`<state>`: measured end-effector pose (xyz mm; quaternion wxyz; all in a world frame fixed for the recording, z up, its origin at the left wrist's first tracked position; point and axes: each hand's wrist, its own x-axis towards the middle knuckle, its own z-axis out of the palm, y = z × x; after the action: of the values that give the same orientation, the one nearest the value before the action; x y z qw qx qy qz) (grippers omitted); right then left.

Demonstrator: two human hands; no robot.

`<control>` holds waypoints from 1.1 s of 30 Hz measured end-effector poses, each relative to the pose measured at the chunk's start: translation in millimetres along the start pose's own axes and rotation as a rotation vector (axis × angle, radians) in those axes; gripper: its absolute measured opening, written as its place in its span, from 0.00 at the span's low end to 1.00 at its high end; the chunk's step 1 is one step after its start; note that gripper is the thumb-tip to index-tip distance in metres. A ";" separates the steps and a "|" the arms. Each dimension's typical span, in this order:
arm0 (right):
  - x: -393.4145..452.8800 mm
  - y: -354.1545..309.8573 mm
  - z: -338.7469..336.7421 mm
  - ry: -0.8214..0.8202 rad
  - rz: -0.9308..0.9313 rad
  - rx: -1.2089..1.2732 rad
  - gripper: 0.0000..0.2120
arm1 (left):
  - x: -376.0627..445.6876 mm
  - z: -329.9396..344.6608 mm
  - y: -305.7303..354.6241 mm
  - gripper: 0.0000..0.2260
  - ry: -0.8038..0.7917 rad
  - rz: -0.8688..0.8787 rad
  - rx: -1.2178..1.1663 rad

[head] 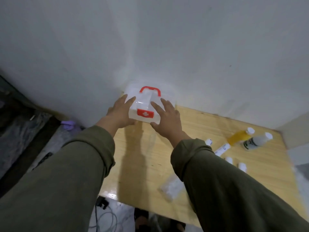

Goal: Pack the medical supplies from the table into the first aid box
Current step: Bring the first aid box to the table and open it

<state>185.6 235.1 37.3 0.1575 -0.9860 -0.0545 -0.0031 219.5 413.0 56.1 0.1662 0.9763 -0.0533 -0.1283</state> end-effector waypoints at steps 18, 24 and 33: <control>35.5 0.6 63.6 0.277 -0.119 -0.528 0.41 | 32.6 59.3 -39.2 0.38 0.318 0.100 -0.340; 37.6 -2.7 65.1 0.258 -0.134 -0.524 0.38 | 32.5 62.2 -42.2 0.35 0.347 0.126 -0.306; 35.7 -0.6 48.5 0.154 -0.210 -0.475 0.29 | 32.7 44.0 -37.9 0.47 0.306 0.032 -0.465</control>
<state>220.4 254.5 -7.7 -0.0759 -0.9811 -0.1420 -0.1073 241.5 430.1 -4.4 0.3941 0.9189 -0.0121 0.0143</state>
